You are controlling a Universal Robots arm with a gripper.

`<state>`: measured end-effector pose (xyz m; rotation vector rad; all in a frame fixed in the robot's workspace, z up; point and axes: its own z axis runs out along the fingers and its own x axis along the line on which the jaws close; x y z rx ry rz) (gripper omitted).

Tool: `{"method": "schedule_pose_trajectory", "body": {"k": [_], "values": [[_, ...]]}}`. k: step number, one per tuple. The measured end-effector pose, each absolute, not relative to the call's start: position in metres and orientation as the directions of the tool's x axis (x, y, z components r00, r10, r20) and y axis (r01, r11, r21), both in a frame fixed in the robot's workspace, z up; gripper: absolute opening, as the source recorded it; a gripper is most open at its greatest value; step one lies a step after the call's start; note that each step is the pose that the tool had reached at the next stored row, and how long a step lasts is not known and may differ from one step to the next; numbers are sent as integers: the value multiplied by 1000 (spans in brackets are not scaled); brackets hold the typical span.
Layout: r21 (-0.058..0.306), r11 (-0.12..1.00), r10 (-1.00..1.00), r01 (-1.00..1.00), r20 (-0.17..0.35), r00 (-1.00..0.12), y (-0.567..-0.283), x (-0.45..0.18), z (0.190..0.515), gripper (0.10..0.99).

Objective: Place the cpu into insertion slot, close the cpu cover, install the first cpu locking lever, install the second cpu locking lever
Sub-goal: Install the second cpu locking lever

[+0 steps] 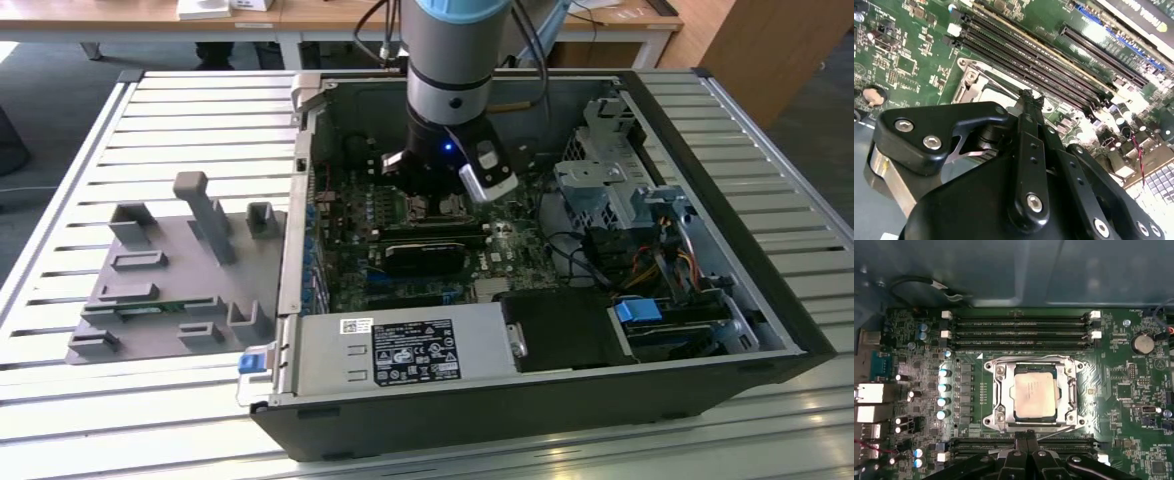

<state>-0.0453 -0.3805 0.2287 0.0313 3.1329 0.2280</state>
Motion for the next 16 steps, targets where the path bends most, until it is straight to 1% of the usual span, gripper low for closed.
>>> {"method": "schedule_pose_trajectory", "body": {"k": [1,3,11,16], "values": [[154,988,20,20,1,-1000,-382,-45,229,118],[162,987,20,20,1,-1000,-384,-45,229,118],[171,985,20,20,1,-1000,-389,-55,228,118],[173,985,20,20,2,-1000,-389,-60,221,118]]}}
